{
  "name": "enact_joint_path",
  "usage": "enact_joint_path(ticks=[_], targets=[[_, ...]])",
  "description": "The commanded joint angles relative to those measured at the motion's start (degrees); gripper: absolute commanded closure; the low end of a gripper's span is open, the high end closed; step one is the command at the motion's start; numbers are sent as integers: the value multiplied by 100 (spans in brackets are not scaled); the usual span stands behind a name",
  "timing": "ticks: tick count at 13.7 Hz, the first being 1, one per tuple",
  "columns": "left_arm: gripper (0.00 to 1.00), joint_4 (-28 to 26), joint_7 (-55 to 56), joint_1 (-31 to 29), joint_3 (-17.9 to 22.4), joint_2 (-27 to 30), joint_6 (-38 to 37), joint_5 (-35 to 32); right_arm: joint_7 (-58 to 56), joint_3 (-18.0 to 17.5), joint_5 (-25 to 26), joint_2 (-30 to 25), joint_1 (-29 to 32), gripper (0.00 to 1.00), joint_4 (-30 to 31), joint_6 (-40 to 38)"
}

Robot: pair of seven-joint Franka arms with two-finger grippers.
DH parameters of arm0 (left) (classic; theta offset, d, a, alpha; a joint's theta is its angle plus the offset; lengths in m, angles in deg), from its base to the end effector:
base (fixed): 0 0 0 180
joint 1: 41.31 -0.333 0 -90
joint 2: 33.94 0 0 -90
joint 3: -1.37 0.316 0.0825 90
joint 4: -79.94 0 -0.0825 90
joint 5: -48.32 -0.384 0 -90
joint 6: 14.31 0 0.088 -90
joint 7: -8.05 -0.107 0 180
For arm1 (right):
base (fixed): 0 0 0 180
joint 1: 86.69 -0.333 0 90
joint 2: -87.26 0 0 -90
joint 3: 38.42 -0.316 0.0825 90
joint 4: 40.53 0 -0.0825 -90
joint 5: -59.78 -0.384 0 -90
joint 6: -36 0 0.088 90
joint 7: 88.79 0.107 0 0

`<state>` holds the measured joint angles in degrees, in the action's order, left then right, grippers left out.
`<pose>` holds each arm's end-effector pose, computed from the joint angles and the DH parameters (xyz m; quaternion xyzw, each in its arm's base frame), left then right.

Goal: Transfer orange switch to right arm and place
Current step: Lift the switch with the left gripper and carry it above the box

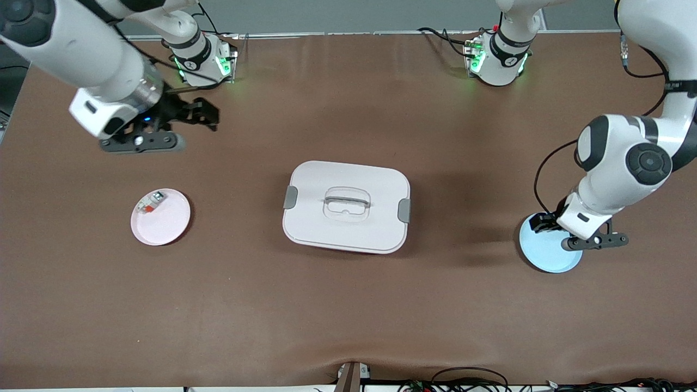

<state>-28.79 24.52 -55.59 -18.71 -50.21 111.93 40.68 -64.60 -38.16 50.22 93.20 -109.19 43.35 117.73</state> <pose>0.6179 -0.0469 0.3653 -0.9978 -0.0621 -0.0216 0.0024 0.5206 0.2343 0.6058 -0.9940 0.0108 0.0973 0.0484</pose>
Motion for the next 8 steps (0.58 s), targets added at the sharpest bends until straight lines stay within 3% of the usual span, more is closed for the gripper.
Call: enact_joint_path(ticks=[1, 3, 4, 8], targets=[[100, 342, 688, -5, -355, 238, -913, 394, 472, 61, -319, -84, -245, 0, 249, 517], [100, 790, 1390, -5, -750, 229, -1591, 412, 473, 61, -424, -347, -404, 0, 723, 1114], [100, 975, 1750, 3, -917, 212, -1803, 517, 481, 61, -755, -487, -413, 0, 987, 1396], [100, 1424, 3096, 38, -1392, 168, -1981, 1412, 665, 70, -1460, -796, -413, 0, 1665, 2224]])
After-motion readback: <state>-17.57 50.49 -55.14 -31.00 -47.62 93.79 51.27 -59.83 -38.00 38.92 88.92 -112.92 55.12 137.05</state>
